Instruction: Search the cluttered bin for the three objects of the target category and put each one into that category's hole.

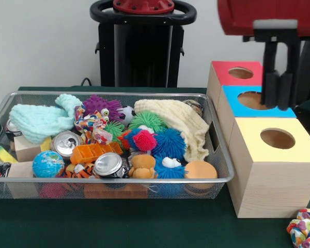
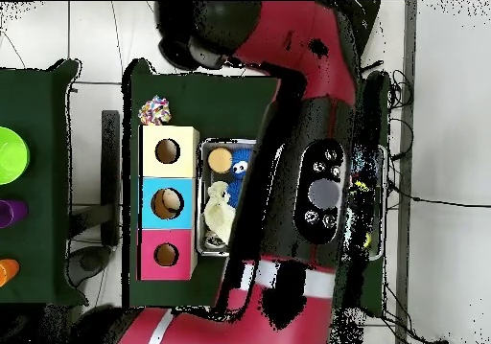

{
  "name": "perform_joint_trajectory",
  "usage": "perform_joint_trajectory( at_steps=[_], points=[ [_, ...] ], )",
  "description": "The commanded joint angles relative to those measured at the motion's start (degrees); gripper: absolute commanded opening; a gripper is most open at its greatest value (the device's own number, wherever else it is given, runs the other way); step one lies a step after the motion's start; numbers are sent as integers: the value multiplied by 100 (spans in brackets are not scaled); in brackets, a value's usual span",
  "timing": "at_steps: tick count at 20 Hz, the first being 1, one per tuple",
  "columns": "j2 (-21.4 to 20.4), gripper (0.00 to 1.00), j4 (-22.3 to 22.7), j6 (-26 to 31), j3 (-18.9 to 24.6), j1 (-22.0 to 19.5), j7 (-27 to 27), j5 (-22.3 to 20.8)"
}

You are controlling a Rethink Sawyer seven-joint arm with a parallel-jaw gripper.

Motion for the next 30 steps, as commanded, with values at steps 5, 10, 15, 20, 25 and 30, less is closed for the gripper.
perform_joint_trajectory(
  at_steps=[5,10,15,20,25,30],
  points=[
    [1526,0,-2898,1099,-1724,-288,-1514,1757],
    [1867,0,-3064,1012,-3432,-453,-1634,3549],
    [2104,0,-3267,903,-5698,-858,-2091,5783],
    [2322,0,-3360,758,-7272,-1089,-2301,7520],
    [2480,0,-3409,351,-8119,-1180,-2247,8514],
    [2410,100,-3440,382,-9068,-1329,-2539,9475]
  ],
)
